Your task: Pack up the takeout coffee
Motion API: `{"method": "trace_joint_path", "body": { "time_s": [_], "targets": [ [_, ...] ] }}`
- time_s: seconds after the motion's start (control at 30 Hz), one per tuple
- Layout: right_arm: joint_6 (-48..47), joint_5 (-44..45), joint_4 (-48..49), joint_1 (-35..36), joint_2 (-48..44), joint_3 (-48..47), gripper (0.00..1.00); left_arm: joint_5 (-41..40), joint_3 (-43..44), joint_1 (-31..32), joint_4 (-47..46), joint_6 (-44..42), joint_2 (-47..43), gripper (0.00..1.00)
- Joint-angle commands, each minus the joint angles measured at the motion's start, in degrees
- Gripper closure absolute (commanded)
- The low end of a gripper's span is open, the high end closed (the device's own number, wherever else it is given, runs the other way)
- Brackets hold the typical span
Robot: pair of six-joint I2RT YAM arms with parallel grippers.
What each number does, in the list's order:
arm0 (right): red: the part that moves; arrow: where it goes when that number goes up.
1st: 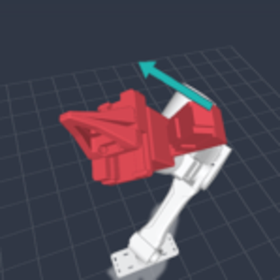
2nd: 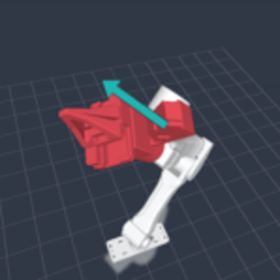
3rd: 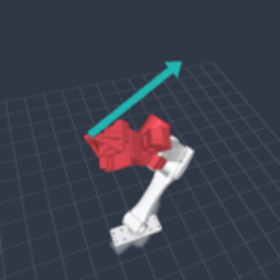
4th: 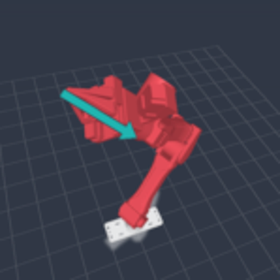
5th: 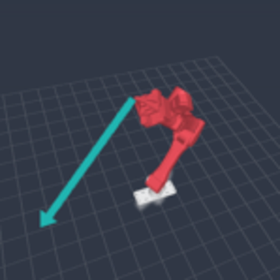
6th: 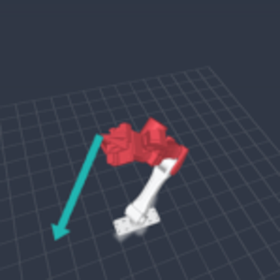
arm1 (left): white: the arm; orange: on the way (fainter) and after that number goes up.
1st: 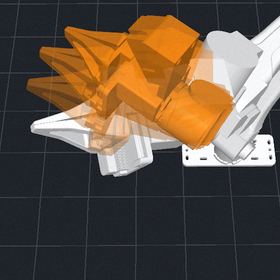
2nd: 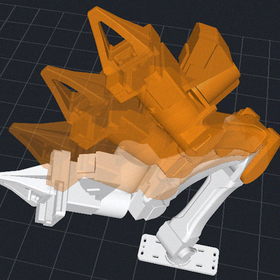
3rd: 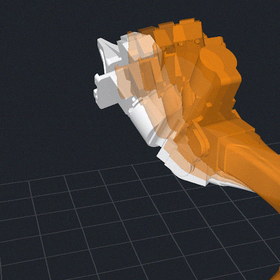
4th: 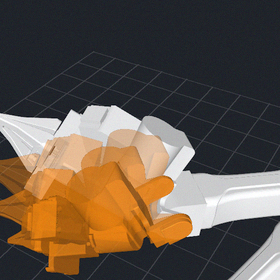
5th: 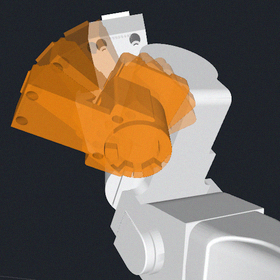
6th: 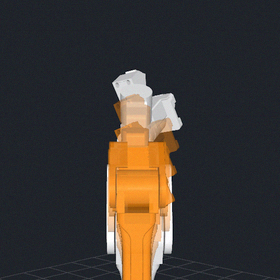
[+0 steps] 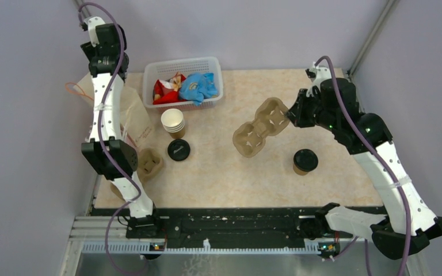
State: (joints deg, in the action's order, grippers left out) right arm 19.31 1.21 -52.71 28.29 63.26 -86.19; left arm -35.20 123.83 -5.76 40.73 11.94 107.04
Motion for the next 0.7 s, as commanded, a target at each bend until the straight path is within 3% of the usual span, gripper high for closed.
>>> {"method": "trace_joint_path", "body": {
  "time_s": [0.0, 0.17, 0.37, 0.67],
  "targets": [
    [-1.1, 0.3, 1.6, -1.2, 0.3, -3.2, 1.0, -0.2, 1.3, -0.8, -2.6, -2.3, 2.1, 0.39],
    [-3.2, 0.0, 0.2, -1.4, 2.2, -6.3, 1.0, 1.2, 1.7, -0.9, -2.9, 0.9, 2.5, 0.71],
    [-4.2, -0.3, 0.0, -1.7, 3.3, -7.3, 1.0, 2.8, 2.1, -0.9, -3.3, 2.6, 2.2, 1.0],
    [-5.0, -1.0, -0.4, -2.9, 4.3, -7.2, 1.0, 6.2, 2.7, -0.8, -16.7, -7.8, -1.0, 1.0]
  ]
}}
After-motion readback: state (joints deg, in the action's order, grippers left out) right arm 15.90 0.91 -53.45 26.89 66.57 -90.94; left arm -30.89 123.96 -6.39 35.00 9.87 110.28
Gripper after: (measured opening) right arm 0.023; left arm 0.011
